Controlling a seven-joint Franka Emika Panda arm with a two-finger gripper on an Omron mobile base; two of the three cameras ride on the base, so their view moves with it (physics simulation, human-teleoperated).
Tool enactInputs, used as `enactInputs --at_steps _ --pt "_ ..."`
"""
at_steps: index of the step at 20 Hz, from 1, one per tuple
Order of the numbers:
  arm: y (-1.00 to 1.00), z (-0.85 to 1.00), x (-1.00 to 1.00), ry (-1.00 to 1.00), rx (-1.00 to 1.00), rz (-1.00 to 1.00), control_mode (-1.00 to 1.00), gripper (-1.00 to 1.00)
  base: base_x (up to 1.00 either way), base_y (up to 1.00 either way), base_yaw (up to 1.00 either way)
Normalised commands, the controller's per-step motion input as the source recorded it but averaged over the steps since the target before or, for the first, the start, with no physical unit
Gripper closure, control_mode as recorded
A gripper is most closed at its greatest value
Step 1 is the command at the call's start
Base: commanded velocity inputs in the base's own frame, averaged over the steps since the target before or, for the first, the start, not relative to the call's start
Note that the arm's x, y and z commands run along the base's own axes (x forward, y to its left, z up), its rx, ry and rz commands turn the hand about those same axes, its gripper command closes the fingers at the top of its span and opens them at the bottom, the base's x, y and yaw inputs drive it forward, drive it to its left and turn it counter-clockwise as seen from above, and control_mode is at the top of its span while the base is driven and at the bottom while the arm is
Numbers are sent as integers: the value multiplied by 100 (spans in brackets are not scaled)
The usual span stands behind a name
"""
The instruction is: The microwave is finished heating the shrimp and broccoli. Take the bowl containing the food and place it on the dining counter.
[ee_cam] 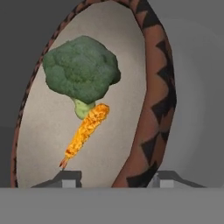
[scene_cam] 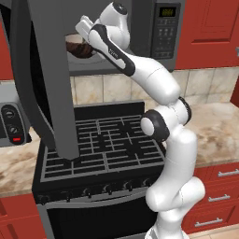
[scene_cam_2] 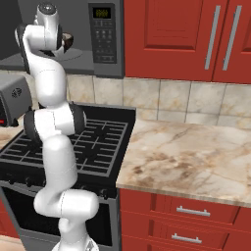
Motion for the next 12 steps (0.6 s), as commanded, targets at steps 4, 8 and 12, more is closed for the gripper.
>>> enactInputs --at_steps 4,8,12 --pt "0 -2 0 0 0 0 -100 100 0 0 0" --pt "0 0 0 0 0 0 -100 100 0 0 0" --pt "0 0 0 0 0 0 -100 100 0 0 0"
